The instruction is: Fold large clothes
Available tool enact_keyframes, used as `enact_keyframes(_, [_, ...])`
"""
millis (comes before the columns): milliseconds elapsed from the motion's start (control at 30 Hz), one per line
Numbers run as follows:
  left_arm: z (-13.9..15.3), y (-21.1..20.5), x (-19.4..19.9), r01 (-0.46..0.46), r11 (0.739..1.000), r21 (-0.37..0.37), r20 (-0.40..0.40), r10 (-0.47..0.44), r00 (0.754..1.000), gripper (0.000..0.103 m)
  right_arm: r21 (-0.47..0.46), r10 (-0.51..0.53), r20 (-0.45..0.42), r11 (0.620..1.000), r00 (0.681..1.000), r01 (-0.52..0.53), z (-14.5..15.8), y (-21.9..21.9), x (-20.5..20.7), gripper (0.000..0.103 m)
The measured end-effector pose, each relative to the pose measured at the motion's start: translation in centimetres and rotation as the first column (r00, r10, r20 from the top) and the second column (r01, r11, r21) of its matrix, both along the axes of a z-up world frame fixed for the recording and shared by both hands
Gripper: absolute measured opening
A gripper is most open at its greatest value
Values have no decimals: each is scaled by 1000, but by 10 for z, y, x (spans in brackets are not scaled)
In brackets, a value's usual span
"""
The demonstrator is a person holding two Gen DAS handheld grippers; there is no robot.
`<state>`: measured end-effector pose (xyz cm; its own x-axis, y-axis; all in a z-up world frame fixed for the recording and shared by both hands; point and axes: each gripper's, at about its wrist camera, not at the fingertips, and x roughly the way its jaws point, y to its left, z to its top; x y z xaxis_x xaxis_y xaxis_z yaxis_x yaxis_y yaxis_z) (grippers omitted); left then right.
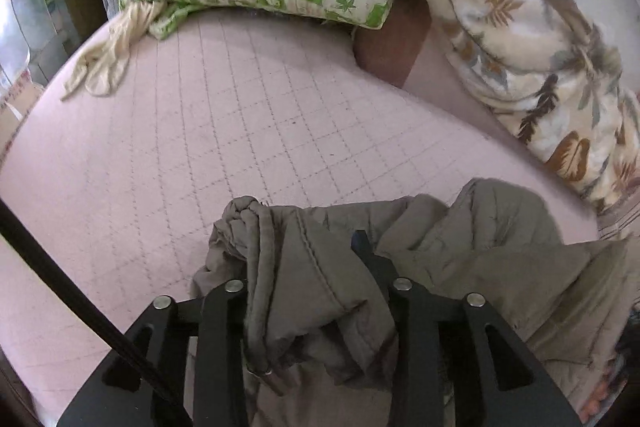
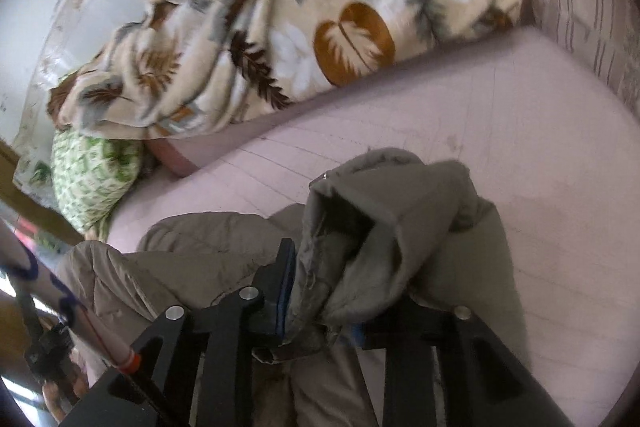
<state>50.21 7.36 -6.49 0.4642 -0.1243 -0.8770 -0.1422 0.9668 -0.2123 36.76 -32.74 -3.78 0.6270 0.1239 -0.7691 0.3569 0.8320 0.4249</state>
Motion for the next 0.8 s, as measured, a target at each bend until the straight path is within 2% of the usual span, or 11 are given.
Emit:
enact_keyframes(67, [7, 12, -1, -13, 995, -96, 9, 14, 1000, 43, 40, -21, -2, 999, 1000, 21, -8, -5, 3, 31])
enact_keyframes(133, [15, 21, -3, -13, 984, -178, 25, 18, 1000, 49, 83, -23, 14, 996, 1000, 22, -6, -11, 2, 39])
enact_keyframes(200, [27, 30, -9, 1, 966, -259, 52, 13, 999, 57, 108, -24, 61, 994, 998, 17, 4, -14, -2, 61])
enact_keyframes(267, [41, 39, -15, 11, 949, -315, 87, 18, 996, 62, 78, -29, 104, 997, 994, 21, 20, -14, -8, 66])
enact_keyframes(333, [56, 48, -21, -2, 945, -328, 126, 46, 991, 68, 31, -36, 128, 999, 991, 33, 35, -11, -10, 75])
enact_keyframes(467, [90, 60, -40, -9, 954, -300, 189, 69, 979, 70, -69, -39, 200, 996, 979, 53, 77, -3, -21, 79])
enact_keyframes(633, [110, 57, -96, -13, 993, -116, 248, 41, 968, 71, -183, 31, 227, 983, 973, 11, 111, 34, -43, 78])
enact_keyframes(667, [108, 58, -107, -19, 996, -88, 252, 40, 967, 71, -210, 60, 224, 978, 973, -12, 114, 45, -47, 71])
enact_keyframes(700, [104, 58, -124, -24, 998, -61, 257, 39, 966, 71, -234, 97, 219, 971, 971, -44, 114, 59, -51, 58])
enact_keyframes(767, [89, 57, -154, -24, 999, -30, 259, 31, 965, 71, -271, 197, 188, 952, 962, -142, 110, 93, -56, 45])
enact_keyframes(800, [81, 58, -166, -29, 999, -18, 257, 33, 966, 71, -281, 236, 178, 943, 955, -181, 106, 108, -58, 44])
